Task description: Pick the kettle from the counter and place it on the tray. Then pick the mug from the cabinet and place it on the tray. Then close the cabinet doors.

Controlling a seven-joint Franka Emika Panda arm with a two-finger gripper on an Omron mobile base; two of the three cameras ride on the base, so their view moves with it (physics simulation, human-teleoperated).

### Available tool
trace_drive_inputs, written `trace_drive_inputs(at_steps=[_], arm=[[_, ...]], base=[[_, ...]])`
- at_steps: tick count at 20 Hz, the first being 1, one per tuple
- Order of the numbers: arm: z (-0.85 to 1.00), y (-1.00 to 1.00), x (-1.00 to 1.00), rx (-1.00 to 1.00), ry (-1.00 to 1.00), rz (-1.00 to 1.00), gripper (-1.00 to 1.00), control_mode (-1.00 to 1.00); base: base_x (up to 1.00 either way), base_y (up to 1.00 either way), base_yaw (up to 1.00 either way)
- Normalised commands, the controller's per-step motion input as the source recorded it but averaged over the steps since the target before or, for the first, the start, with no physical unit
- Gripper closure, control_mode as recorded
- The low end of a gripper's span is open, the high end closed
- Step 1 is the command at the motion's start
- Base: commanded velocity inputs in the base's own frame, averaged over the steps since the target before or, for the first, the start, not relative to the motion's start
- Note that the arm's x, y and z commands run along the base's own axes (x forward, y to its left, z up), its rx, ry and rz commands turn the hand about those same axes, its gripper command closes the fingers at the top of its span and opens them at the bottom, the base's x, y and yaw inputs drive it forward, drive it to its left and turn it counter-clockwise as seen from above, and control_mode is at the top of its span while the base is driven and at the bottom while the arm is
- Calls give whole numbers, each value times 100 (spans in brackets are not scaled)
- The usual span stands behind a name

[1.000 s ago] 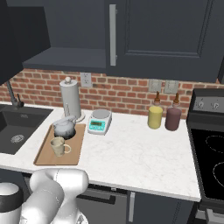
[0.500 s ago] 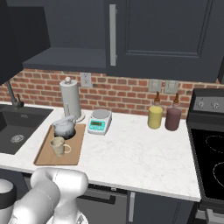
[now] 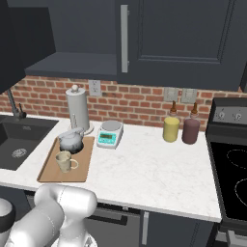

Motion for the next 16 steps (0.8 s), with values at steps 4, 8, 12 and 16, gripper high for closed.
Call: trace_drive_inputs(at_steps=[4, 8, 12, 16], arm=[[20, -54, 0, 0, 9, -9, -100, -100], [16, -69, 5, 2, 10, -8, -100, -100], [10, -79, 10, 4, 8, -5, -100, -100], [13, -79, 15, 4, 7, -3, -100, -100]], base=[[0, 0, 0], [0, 0, 0], [0, 0, 0], [0, 0, 0]])
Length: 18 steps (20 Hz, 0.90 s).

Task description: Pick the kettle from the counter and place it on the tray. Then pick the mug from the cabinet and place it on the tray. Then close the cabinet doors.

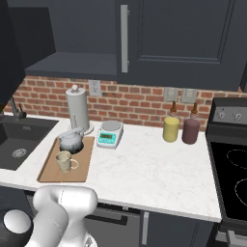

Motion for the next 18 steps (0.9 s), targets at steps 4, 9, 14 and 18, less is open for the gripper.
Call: trace_drive_inputs(at_steps=[4, 9, 14, 18], arm=[[17, -79, 28, 5, 6, -1, -100, -100], [16, -78, 37, 6, 4, 0, -100, -100], [5, -80, 43, 8, 2, 0, -100, -100], [1, -75, 42, 8, 1, 0, -100, -100]], base=[[0, 0, 0], [0, 0, 0], [0, 0, 0], [0, 0, 0]])
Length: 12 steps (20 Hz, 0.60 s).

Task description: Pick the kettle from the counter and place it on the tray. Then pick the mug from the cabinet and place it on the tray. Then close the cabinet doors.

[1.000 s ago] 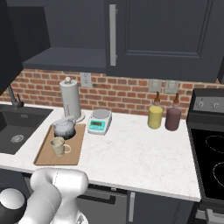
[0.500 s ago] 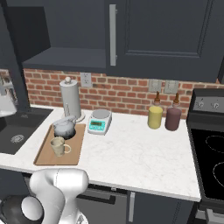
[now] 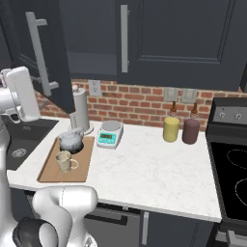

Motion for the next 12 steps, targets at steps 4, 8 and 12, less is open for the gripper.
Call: trace_drive_inputs(at_steps=[4, 8, 12], arm=[[1, -64, 39, 7, 2, 1, -100, -100], [0, -62, 41, 8, 3, 2, -100, -100], [1, -61, 46, 9, 4, 3, -100, -100]], base=[[0, 0, 0], [0, 0, 0], [0, 0, 0]])
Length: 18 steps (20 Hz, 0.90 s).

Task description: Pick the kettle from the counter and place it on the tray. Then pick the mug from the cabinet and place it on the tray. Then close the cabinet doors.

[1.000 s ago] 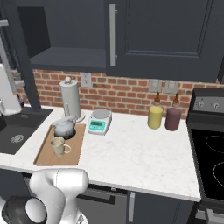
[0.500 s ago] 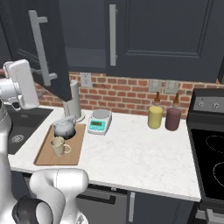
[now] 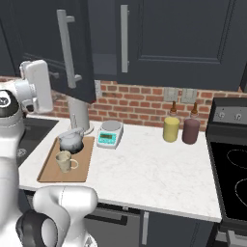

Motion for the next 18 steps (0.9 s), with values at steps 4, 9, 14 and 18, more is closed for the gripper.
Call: trace_drive_inputs(at_steps=[4, 9, 14, 18], arm=[[0, -51, 51, 8, 3, 5, -100, -100], [0, -48, 56, 8, 2, 8, -100, -100], [0, -53, 57, 9, 0, 11, -100, -100], [0, -56, 56, 10, 0, 12, -100, -100]], base=[[0, 0, 0], [0, 0, 0], [0, 0, 0], [0, 0, 0]])
